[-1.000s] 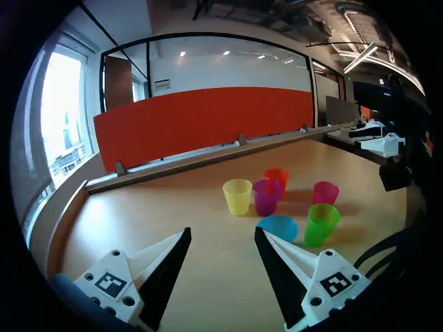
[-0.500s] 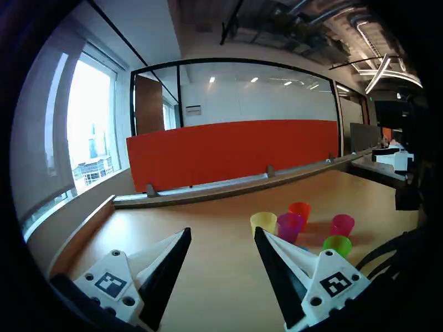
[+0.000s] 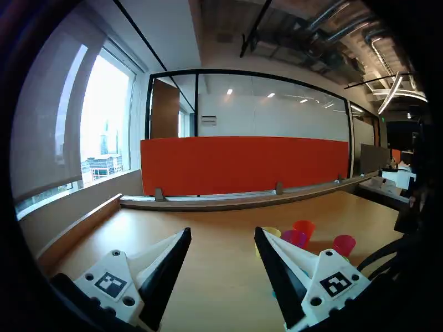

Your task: Pour water

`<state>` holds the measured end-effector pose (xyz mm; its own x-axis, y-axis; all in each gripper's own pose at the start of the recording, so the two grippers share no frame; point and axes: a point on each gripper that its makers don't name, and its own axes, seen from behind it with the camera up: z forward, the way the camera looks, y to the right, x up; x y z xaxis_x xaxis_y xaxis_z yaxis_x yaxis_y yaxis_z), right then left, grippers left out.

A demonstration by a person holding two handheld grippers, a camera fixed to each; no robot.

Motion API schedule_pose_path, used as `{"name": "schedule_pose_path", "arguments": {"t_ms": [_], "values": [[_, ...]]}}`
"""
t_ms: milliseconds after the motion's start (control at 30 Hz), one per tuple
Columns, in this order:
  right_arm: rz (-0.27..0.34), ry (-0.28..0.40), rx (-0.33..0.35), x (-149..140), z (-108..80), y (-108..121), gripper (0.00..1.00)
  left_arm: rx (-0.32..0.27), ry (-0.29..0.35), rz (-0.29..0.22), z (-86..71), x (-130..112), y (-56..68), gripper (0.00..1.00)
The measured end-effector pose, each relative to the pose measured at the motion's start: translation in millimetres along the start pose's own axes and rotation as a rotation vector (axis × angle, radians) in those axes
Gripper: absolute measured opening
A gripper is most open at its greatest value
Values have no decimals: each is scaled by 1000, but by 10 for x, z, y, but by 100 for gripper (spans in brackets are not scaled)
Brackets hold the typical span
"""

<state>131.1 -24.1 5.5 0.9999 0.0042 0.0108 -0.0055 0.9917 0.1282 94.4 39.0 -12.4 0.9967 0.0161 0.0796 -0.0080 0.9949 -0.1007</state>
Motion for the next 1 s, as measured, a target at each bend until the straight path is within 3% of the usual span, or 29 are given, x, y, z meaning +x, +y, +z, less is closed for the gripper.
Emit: {"name": "schedule_pose_path", "arguments": {"t_ms": [300,500,1000], "values": [[42,21,-44,32,-6,99,98,7,34,2,6,120,33,84],[58,38,-38,51,-4,53,98,15,37,19,29,136,90,84],[40,40,-62,-27,-66,60,98,55,82,71,59,39,162,84]]}}
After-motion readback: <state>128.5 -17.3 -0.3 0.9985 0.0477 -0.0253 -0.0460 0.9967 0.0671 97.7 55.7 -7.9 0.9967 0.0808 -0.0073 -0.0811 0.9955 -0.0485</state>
